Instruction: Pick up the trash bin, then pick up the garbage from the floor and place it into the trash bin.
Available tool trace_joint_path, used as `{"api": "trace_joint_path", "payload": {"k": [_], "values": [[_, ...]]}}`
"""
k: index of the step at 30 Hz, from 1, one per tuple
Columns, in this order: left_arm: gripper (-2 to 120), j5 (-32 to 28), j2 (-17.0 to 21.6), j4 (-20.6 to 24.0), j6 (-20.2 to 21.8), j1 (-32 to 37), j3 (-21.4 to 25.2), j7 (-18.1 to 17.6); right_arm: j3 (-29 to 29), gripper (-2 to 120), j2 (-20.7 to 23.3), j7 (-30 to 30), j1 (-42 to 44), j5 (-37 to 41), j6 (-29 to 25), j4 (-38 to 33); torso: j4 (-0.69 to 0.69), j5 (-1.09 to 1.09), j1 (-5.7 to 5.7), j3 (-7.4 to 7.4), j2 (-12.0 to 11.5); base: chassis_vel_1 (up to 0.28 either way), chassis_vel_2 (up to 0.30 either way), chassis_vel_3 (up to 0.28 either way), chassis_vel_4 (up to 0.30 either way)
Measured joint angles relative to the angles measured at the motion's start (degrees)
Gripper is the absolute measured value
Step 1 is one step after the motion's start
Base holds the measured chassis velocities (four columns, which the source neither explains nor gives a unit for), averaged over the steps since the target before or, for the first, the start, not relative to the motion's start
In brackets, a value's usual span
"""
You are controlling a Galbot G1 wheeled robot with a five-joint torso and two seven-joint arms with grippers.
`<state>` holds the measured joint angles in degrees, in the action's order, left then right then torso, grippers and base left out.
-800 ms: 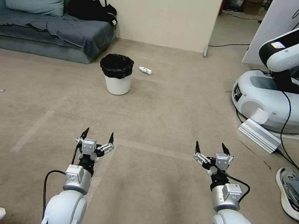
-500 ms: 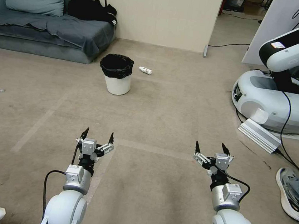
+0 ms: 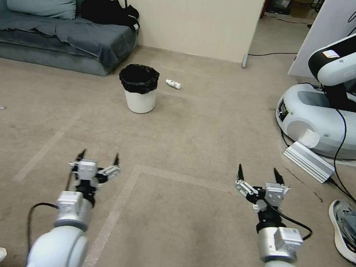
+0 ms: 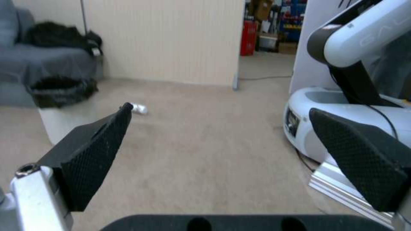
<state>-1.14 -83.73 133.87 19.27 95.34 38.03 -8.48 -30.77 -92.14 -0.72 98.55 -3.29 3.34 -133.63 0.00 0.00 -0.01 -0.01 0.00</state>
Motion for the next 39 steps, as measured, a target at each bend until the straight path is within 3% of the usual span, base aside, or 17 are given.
{"api": "trace_joint_path", "payload": {"k": [2, 6, 39], "values": [[100, -0.23, 0.48, 4.27, 4.22, 1.45, 1.49, -1.91, -0.02, 100, -0.11, 0.26, -0.22, 0.61, -0.25, -0.2, 0.02, 0.01, 0.01, 0.0, 0.0, 0.0, 0.0, 0.0, 0.0], [100, -1.04, 0.38, 4.82, 6.75, 0.54, 1.56, -1.82, -0.07, 100, -0.12, 0.18, -0.51, 1.06, -0.42, -0.2, -0.01, -0.03, 0.0, 0.0, 0.0, 0.0, 0.0, 0.0, 0.0], [100, 0.28, -0.33, 4.03, 4.87, 0.89, 0.59, -1.56, -0.18, 100, -0.01, 2.43, -0.39, -0.15, -0.58, 0.42, 0.0, 0.0, 0.0, 0.0, 0.0, -0.006, 0.006, 0.004, -0.004]]}}
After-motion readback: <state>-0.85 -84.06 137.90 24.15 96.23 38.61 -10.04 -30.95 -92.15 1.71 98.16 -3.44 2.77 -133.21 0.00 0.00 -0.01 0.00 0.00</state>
